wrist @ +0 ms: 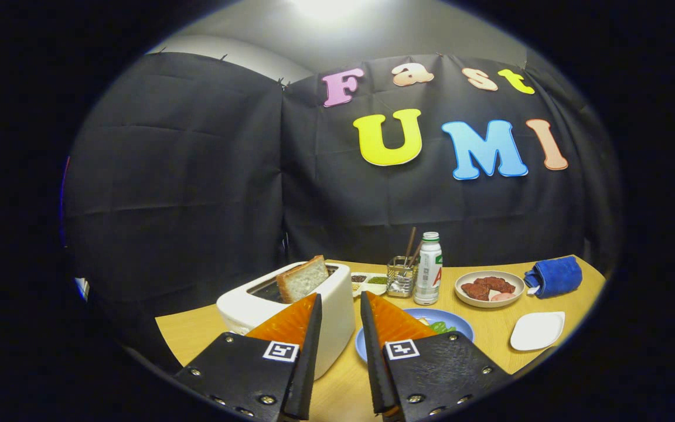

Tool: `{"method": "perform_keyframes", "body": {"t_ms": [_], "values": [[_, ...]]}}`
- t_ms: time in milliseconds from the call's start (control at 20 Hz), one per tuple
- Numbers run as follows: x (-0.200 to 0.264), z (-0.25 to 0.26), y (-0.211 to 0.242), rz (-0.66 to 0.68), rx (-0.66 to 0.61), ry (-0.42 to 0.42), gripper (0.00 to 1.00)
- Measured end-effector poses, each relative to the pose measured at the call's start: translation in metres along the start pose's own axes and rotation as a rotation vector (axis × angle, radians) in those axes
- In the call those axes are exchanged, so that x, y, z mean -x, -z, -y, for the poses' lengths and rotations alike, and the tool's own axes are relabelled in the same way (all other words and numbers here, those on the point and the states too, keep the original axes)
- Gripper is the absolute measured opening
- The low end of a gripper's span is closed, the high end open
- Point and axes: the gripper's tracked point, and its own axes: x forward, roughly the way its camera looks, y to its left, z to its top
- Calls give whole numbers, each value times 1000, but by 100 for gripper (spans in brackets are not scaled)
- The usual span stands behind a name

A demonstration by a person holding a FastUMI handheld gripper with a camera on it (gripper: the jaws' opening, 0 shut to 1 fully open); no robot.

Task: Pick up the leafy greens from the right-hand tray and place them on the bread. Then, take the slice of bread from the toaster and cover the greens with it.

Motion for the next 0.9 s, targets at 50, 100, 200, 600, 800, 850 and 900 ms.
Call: {"method": "perform_keyframes", "body": {"t_ms": [50, 100, 200, 600, 800, 850, 900], "values": [[-1, -8, -1, -1, 7, -6, 39], [-3, -13, 0, -3, 14, -10, 40], [-4, -20, 1, -1, 23, -7, 40], [-38, -55, 8, -69, 66, -44, 39], [-56, -61, 13, -87, 93, -20, 40], [-59, -61, 14, -86, 98, -12, 40], [-63, -61, 15, -93, 101, -6, 40]]}}
